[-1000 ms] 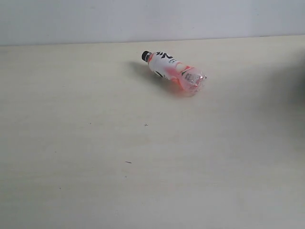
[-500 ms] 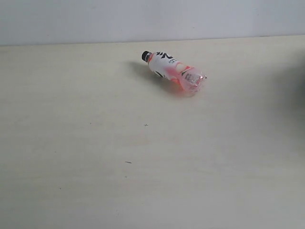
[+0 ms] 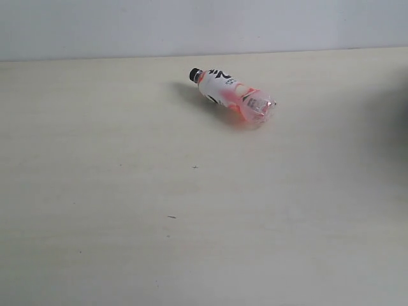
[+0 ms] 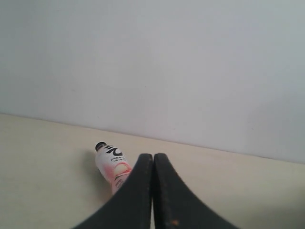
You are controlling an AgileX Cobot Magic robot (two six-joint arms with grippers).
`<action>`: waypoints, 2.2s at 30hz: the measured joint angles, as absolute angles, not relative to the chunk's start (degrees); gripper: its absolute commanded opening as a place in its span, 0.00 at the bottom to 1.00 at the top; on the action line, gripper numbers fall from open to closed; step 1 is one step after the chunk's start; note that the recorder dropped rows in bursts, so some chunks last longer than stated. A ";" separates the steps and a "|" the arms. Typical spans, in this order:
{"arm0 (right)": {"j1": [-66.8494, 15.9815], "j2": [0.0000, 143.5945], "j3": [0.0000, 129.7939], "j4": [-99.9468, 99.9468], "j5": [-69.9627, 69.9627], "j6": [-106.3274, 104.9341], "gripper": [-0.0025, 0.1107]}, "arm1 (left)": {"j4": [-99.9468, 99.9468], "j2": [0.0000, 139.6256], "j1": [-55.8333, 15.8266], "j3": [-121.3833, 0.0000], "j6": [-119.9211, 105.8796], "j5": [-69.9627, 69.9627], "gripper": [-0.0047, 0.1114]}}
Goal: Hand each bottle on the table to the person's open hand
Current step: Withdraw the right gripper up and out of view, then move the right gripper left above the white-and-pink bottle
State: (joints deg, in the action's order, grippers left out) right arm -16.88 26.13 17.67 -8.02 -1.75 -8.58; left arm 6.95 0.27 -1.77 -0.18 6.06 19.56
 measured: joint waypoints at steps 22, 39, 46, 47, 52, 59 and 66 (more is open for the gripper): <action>-16.88 16.38 17.56 -8.02 -2.05 -8.58 0.02 | 6.95 0.27 -1.77 -0.18 6.06 19.56 0.06; -16.88 12.13 17.56 -6.19 -2.63 -8.58 0.02 | 6.95 0.27 -1.77 -0.18 6.06 19.56 0.06; -16.88 16.03 17.56 -5.51 -2.73 -8.58 0.02 | 6.95 0.27 -1.77 -0.18 6.06 19.56 0.06; -16.88 17.30 17.56 -5.41 -2.73 -8.58 0.02 | 6.95 0.27 -1.77 -0.18 6.06 19.56 0.06; -16.88 24.39 18.82 -5.41 -3.58 -8.32 0.02 | 6.95 0.27 -1.77 -0.18 6.06 19.56 0.06; -16.88 39.53 25.46 -5.41 -8.41 -7.53 0.02 | 6.95 0.27 -1.77 -0.18 6.06 19.56 0.06; -16.88 64.95 47.47 -2.87 -24.04 -7.54 0.02 | 6.95 0.27 -1.77 -0.18 6.06 19.56 0.06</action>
State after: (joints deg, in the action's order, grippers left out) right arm -16.88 64.95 47.47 -2.87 -24.04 -7.54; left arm 6.95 0.27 -1.77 -0.18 6.06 19.56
